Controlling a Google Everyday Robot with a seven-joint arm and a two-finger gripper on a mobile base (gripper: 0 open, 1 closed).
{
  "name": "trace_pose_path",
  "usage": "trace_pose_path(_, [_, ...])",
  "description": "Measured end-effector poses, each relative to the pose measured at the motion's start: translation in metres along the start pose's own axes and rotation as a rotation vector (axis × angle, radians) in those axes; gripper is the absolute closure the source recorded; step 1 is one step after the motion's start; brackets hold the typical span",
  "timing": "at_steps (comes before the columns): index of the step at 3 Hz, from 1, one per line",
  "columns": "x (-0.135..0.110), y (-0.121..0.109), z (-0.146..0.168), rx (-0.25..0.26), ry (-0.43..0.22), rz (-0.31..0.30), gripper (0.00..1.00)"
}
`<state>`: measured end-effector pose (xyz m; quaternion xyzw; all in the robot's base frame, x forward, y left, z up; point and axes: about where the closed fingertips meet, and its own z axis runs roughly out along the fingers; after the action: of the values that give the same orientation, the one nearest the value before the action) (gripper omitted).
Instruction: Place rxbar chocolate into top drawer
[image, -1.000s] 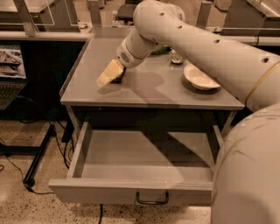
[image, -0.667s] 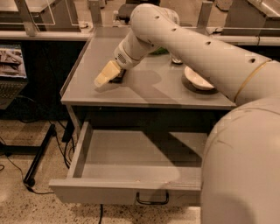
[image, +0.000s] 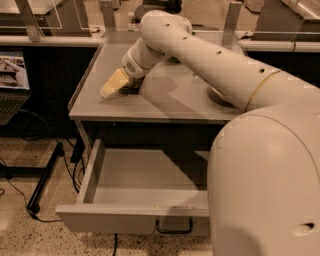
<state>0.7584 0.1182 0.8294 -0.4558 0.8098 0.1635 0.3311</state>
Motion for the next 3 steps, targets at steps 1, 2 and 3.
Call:
trace_pose_path(1, [0.007, 0.002, 0.004, -0.006, 0.016, 0.007, 0.00])
trace_pose_path(2, [0.019, 0.006, 0.006, -0.002, 0.036, 0.031, 0.00])
trace_pose_path(3, [0.022, 0.007, 0.007, -0.003, 0.042, 0.037, 0.13])
